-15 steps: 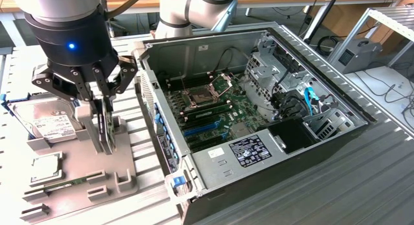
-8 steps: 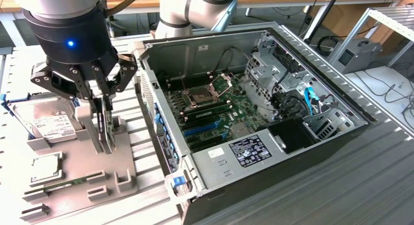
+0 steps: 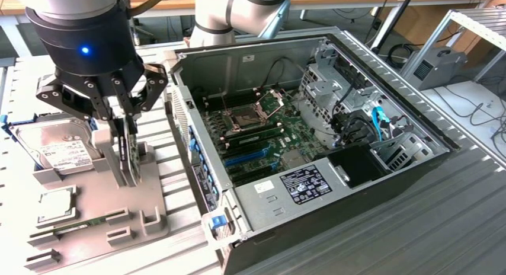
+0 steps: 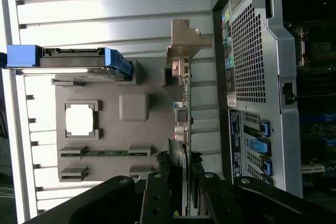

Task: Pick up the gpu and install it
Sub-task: 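Pick up the gpu and move the gpu toward the slot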

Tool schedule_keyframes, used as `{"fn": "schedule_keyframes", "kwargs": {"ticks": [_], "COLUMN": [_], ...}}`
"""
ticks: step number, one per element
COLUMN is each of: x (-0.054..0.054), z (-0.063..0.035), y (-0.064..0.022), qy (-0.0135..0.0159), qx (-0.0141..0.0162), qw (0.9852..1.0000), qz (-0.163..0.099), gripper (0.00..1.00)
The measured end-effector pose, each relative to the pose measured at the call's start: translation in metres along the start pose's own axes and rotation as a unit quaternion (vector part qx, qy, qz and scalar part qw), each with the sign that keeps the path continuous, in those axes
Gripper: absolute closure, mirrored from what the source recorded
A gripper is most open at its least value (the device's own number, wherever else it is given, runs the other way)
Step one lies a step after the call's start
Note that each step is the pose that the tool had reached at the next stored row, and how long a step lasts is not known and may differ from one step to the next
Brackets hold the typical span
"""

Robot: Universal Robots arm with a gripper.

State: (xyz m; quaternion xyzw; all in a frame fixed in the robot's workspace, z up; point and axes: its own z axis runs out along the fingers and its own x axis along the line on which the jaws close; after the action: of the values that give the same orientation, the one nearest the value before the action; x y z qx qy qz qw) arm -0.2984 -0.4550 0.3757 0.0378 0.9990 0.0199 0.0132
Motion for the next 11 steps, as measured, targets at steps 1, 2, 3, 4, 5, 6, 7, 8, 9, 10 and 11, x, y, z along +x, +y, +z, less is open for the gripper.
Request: {"fn": "schedule_keyframes", "kwargs": {"ticks": [1,2,3,4,5,6,7,8,9,10,11], "x": [0.0,0.0,0.0,-0.0001,-0.0001,0.0,-0.0001,-0.0001,-0.0001,-0.0001,-0.0001], "z": [-0.0004,-0.0009,-0.0013,-0.0017,-0.002,-0.0024,-0.0028,-0.0034,-0.0038,-0.0042,-0.0046], "y": [0.0,0.0,0.0,0.0001,0.0001,0.0001,0.0001,0.0001,0.0001,0.0002,0.0002], "qy": [0.0,0.0,0.0,0.0,0.0,0.0,0.0,0.0,0.0,0.0,0.0], "qx": [0.0,0.0,0.0,0.0,0.0,0.0,0.0,0.0,0.0,0.0,0.0], "qw": [1.0,1.0,1.0,1.0,1.0,1.0,1.0,1.0,1.0,1.0,1.0], "qz": [0.0,0.0,0.0,0.0,0.0,0.0,0.0,0.0,0.0,0.0,0.0], "gripper": [0.74,0.74,0.74,0.74,0.74,0.74,0.74,0.74,0.74,0.74,0.74]}}
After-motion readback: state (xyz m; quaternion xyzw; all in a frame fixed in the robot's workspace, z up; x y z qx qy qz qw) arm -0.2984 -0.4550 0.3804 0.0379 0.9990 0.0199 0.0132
